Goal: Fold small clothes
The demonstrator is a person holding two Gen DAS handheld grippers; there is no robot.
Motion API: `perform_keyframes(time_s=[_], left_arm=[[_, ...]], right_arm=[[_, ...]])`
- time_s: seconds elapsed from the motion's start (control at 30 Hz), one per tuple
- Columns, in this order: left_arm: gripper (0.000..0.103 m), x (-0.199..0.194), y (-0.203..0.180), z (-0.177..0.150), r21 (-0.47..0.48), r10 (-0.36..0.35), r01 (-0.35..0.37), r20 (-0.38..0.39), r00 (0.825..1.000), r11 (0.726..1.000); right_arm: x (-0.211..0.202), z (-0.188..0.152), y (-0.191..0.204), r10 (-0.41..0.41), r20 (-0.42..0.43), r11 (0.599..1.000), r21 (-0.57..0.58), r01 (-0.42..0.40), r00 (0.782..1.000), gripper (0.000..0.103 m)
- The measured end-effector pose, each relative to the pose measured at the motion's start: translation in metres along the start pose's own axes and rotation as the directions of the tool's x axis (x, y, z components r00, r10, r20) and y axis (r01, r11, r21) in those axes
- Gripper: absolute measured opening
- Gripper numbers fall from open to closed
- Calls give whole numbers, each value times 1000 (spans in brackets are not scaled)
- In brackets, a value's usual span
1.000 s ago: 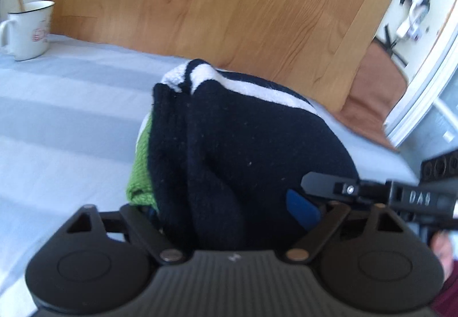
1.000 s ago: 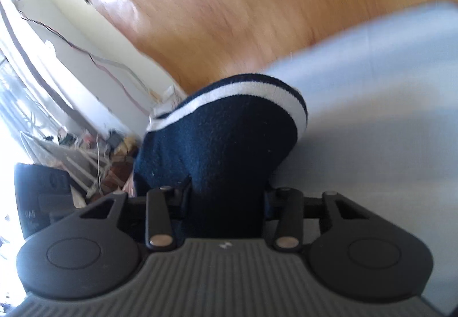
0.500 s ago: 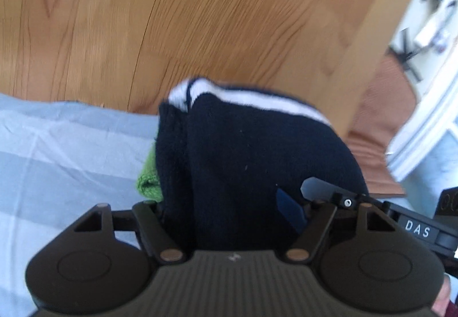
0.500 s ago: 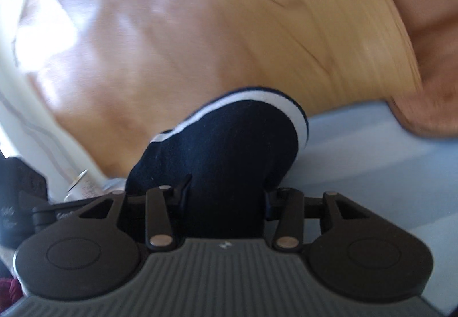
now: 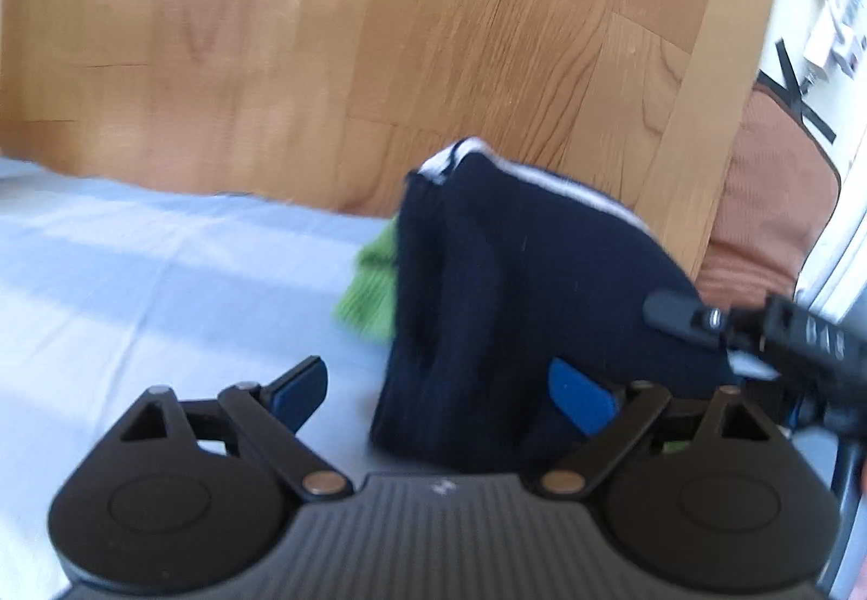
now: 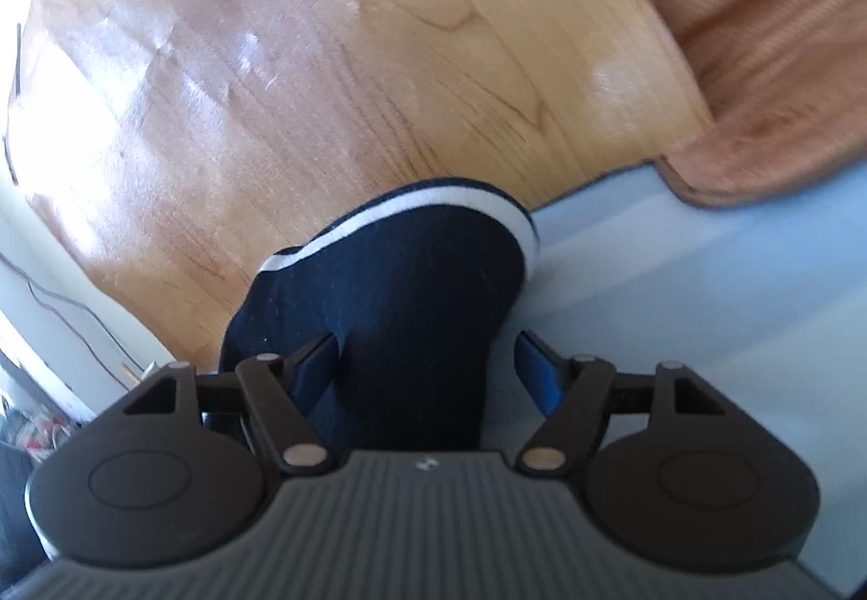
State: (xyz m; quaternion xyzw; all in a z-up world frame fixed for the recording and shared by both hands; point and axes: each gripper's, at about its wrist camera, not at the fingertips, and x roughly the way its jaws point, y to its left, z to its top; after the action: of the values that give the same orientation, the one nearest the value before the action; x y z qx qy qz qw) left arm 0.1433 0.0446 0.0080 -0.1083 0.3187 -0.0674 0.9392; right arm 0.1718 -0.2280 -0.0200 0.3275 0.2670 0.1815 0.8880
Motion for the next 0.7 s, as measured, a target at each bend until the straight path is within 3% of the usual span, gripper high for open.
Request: perform_keyframes(time_s=[0.17, 0.37, 0.7], left_arm=[[94, -33, -5, -36, 35, 61, -60, -35, 998, 998], [94, -60, -25, -65, 149, 117, -109, -45, 992, 983], [94, -93, -31, -93, 179, 150, -143, -31, 988, 974]], right_arm=[[-39, -19, -8, 15, 33, 992, 126, -19, 999, 76], [-96, -57, 1, -53, 73, 997, 58, 49, 996, 75], [-153, -105, 12, -130, 84, 990, -49, 135, 988, 75]])
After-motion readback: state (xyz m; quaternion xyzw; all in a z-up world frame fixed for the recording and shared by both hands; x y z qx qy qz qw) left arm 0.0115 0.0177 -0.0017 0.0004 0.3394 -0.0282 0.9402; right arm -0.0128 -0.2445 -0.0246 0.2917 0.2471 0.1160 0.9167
